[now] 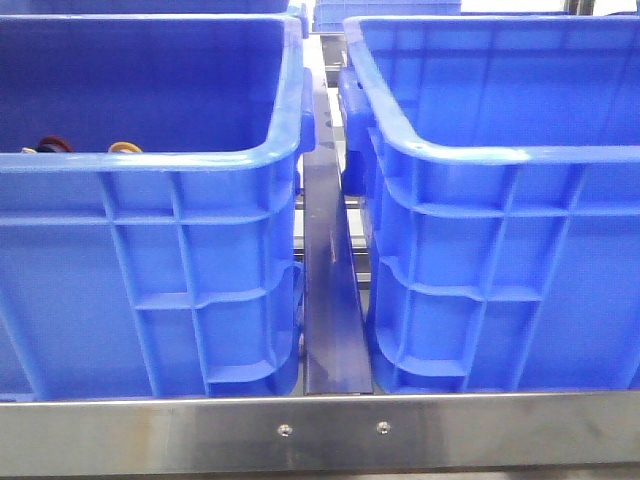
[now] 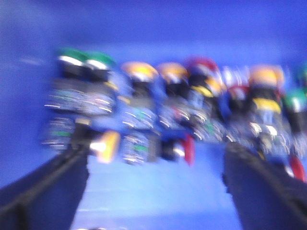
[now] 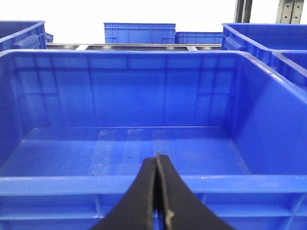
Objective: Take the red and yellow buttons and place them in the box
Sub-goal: 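Lower the left gripper into the button crate and grasp a red-capped button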
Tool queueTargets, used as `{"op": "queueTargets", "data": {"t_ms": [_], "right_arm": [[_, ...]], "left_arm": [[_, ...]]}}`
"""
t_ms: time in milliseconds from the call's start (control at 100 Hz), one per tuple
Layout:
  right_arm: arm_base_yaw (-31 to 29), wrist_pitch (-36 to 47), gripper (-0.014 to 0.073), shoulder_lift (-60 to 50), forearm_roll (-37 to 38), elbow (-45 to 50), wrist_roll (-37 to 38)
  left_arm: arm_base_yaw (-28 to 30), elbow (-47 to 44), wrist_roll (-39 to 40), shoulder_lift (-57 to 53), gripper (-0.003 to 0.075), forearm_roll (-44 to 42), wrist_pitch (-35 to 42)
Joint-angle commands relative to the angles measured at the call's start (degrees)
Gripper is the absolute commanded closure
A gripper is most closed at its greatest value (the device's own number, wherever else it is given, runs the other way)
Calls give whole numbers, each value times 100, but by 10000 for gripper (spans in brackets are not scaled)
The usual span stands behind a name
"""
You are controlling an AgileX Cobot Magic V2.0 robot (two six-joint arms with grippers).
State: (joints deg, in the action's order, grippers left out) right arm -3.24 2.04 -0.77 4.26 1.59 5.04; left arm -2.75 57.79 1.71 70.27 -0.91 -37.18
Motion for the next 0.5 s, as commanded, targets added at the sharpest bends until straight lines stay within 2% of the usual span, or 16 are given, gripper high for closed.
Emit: {"op": "queueTargets", "data": {"t_ms": [0, 140, 490], "right_arm": [[-19, 426, 696, -99, 68, 28, 5], [-19, 426, 696, -99, 68, 28, 5], [-19, 426, 696, -99, 68, 28, 5]], "left_arm": [[-250, 503, -43, 233, 144, 47, 6], [-462, 1003, -43, 821, 144, 47, -295], [-469, 1950, -43, 2194, 156, -160, -621]]}}
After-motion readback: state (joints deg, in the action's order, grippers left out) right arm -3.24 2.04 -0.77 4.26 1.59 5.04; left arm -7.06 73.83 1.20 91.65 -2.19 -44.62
